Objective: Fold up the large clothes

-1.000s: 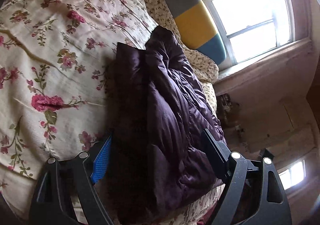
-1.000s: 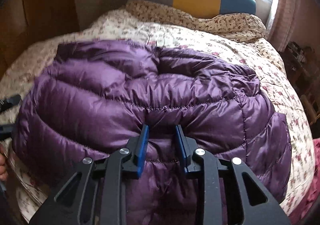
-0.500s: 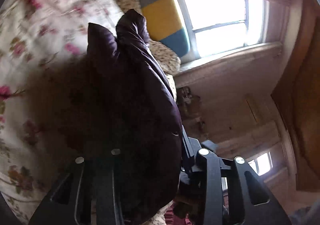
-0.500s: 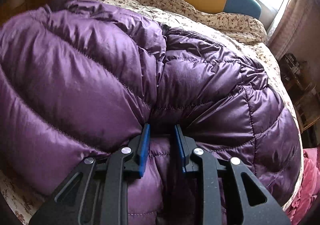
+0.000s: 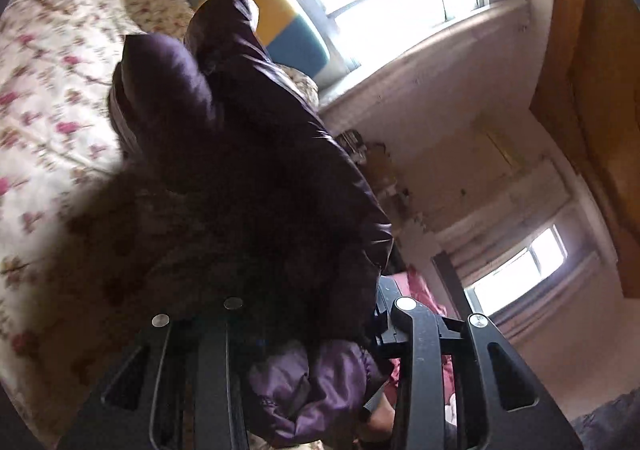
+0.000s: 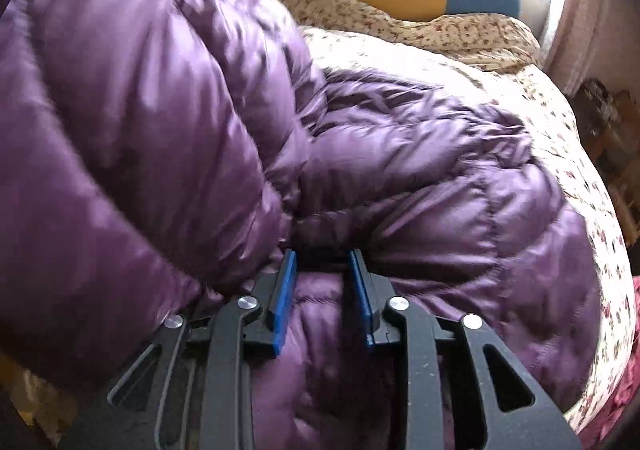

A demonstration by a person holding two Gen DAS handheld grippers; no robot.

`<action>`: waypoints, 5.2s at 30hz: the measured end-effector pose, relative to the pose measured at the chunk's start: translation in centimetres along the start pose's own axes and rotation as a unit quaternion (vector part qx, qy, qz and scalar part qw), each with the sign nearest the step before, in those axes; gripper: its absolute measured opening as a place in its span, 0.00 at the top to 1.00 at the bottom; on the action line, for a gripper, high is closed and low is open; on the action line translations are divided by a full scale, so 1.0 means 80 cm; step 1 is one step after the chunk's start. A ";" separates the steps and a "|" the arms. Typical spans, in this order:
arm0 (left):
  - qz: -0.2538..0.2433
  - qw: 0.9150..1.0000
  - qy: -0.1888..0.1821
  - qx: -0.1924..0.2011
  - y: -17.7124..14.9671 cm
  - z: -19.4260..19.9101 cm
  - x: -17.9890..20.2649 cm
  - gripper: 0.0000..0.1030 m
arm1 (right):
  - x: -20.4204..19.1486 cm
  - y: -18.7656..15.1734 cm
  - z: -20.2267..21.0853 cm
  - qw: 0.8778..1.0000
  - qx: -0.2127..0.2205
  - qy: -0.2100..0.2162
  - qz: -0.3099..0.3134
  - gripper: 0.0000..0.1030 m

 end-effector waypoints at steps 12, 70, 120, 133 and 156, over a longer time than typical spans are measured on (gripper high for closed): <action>-0.030 0.995 0.011 -0.090 -0.009 -0.143 0.047 0.66 | 0.161 -0.013 0.109 0.990 0.041 -0.089 -0.104 0.53; -0.089 0.955 0.270 -0.080 -0.086 -0.077 -0.012 0.43 | 0.181 -0.031 0.146 0.975 0.039 -0.135 -0.171 0.41; -0.206 0.936 0.245 -0.145 -0.113 -0.144 0.011 0.53 | 0.119 0.007 0.129 0.983 0.032 -0.076 -0.163 0.64; -0.190 0.947 0.216 -0.145 -0.105 -0.135 0.016 0.53 | 0.130 -0.022 0.083 0.983 0.002 -0.074 -0.168 0.89; -0.201 0.941 0.221 -0.156 -0.117 -0.164 0.011 0.53 | 0.152 -0.059 0.072 0.975 0.011 -0.063 -0.213 0.79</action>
Point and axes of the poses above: each gripper's, at about its wrist camera, not at the fingertips, and z roughly against the way its jaws point, x to its right, y to its top, the point moved 7 cm from there along -z, roughly the way its jaws point, and after that the axes turned 7 degrees about -z, right-handed, at the moved point
